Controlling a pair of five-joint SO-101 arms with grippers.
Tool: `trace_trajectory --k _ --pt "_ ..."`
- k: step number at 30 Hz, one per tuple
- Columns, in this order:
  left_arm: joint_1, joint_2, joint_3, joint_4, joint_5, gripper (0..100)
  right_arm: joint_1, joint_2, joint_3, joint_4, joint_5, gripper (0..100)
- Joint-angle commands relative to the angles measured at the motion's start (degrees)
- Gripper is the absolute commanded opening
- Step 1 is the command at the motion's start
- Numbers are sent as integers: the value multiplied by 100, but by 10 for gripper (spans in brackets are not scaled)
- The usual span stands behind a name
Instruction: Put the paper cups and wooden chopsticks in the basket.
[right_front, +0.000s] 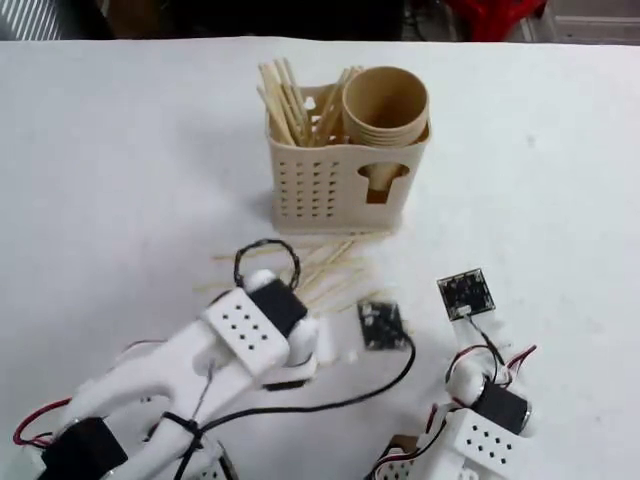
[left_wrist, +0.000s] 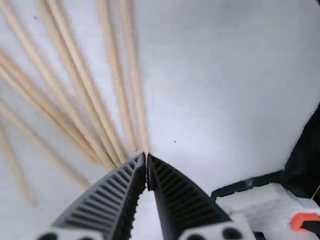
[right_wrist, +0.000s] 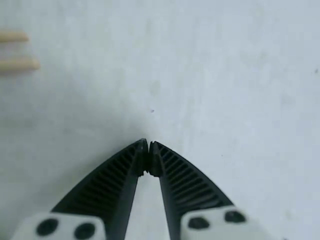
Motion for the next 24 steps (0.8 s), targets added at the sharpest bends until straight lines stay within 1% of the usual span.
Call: trace_trajectory --k 1,4,6,10,12,16,21,24 --pt "48 -31 422 -396 -448 32 48 -40 -26 40 -18 17" --pt "57 136 800 -905 -554 98 48 -40 -26 40 -18 17" --pt "48 268 967 -1222 -677 126 48 -40 -26 40 -18 17" --pt "31 681 1037 -1389 -756 128 48 -40 -26 40 -18 17" --pt "-101 927 993 -1389 -782 128 48 -40 -26 40 -18 17" --pt "-936 1411 695 -1459 -844 127 48 -40 -26 40 -18 17" --pt "-2255 1956 18 -1582 -1477 127 48 -40 -26 40 -18 17" --pt "-2818 2114 -466 -1530 -1776 127 48 -40 -26 40 -18 17"
